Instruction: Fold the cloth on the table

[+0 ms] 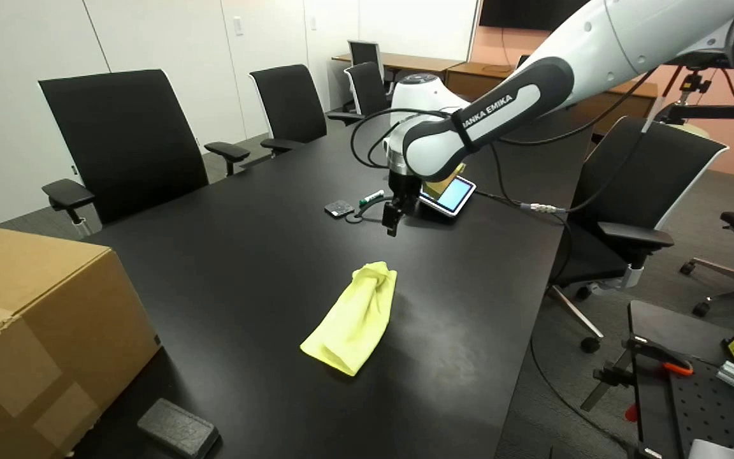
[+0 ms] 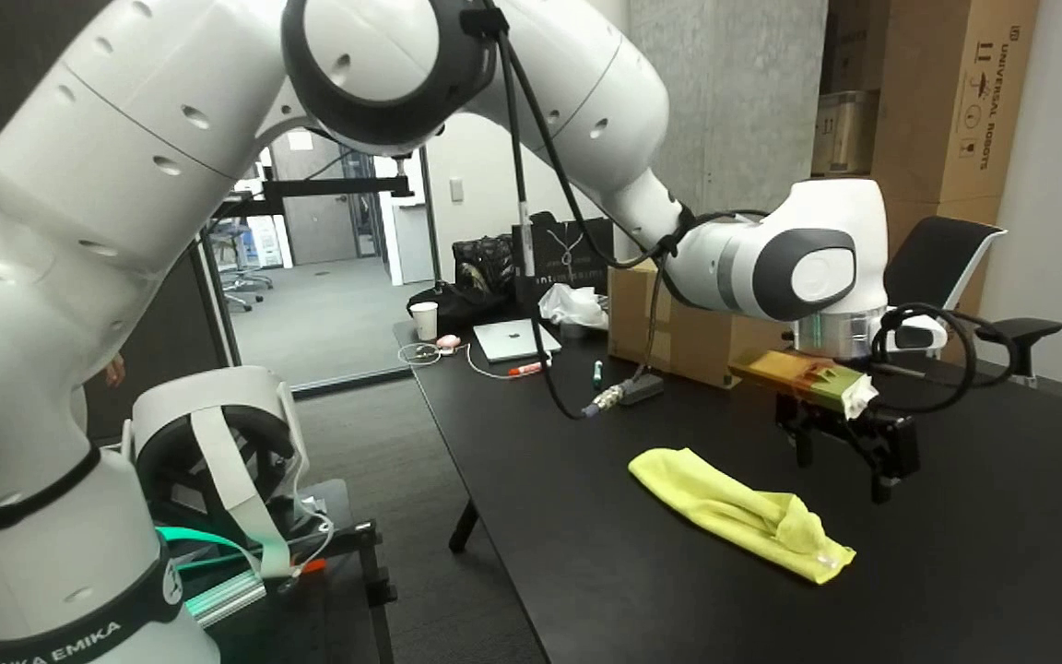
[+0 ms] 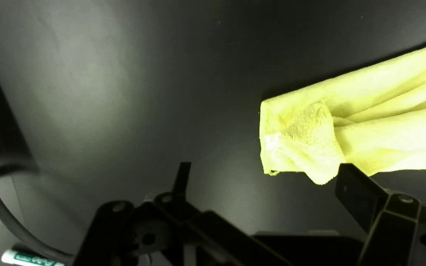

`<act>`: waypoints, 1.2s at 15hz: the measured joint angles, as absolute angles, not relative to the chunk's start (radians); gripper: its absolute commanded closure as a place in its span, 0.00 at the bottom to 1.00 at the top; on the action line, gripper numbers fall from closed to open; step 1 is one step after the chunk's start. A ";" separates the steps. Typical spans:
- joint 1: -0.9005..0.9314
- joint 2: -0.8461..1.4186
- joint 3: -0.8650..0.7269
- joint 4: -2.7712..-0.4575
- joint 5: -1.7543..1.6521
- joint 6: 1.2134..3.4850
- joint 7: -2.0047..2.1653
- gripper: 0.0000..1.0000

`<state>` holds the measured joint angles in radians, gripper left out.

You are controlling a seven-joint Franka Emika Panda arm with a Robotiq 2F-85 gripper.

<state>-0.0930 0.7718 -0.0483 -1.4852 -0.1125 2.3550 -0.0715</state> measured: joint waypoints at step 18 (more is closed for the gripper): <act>-0.091 -0.133 -0.058 -2.279 0.030 2.155 0.078 0.00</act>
